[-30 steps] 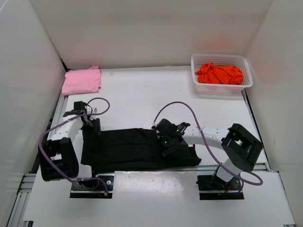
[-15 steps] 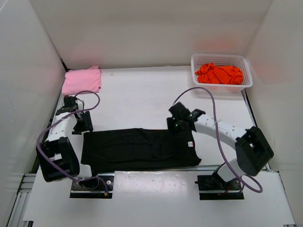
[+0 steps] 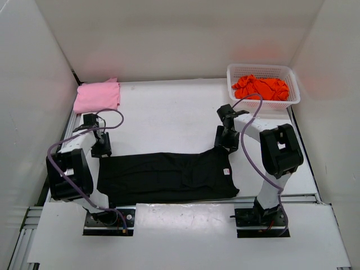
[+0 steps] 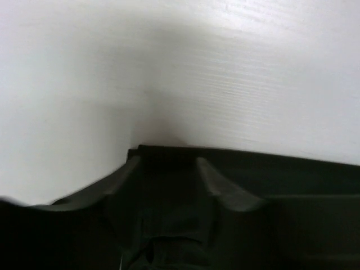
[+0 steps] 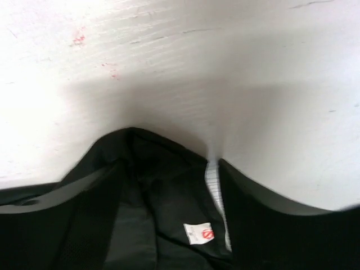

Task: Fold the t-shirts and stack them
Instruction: Rotate the tshirt 90 degrees

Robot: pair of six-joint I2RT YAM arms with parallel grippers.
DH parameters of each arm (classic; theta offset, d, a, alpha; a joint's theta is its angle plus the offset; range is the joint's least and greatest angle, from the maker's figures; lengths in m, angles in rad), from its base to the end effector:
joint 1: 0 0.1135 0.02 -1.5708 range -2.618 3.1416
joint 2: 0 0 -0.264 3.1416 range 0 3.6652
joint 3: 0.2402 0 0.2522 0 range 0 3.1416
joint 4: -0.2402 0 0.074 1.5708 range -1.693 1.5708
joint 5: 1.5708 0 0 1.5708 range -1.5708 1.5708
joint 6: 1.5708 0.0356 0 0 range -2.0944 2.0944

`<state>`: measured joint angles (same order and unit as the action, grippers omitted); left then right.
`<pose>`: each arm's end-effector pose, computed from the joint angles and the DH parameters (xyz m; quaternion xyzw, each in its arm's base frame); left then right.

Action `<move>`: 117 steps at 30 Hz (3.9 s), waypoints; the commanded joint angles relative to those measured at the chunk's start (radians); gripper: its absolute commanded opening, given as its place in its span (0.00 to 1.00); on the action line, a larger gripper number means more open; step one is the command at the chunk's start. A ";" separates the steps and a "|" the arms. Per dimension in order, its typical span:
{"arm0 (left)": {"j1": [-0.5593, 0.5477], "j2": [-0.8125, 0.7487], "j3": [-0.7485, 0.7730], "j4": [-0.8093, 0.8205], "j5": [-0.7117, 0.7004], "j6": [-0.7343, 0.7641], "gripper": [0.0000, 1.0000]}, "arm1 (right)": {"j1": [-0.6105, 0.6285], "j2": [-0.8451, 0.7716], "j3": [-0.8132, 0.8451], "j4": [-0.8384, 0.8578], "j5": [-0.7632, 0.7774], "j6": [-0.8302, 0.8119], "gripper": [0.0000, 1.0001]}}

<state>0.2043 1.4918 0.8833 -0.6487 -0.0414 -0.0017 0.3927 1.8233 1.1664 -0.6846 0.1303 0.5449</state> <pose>0.2624 0.0559 0.1817 -0.1047 0.9820 0.0361 0.1533 0.3172 0.1264 0.1606 0.0828 0.9879 -0.0061 0.1311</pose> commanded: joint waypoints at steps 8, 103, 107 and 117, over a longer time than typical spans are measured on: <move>0.052 0.111 -0.023 0.032 -0.045 0.002 0.25 | -0.029 0.099 0.051 -0.007 -0.035 -0.051 0.15; -0.017 0.107 0.177 -0.233 0.203 0.002 0.84 | -0.078 0.588 1.067 0.505 -0.296 0.388 0.99; 0.035 0.003 0.177 -0.242 0.178 0.002 0.85 | -0.019 0.463 1.014 0.334 -0.310 0.258 0.99; 0.093 -0.471 -0.039 -0.253 0.094 0.002 0.93 | 0.205 -0.077 0.230 0.247 -0.181 0.240 0.99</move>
<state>0.2977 1.0958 0.9016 -0.8883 0.0826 0.0006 0.5758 1.8061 1.5555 -0.4160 -0.0940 0.8112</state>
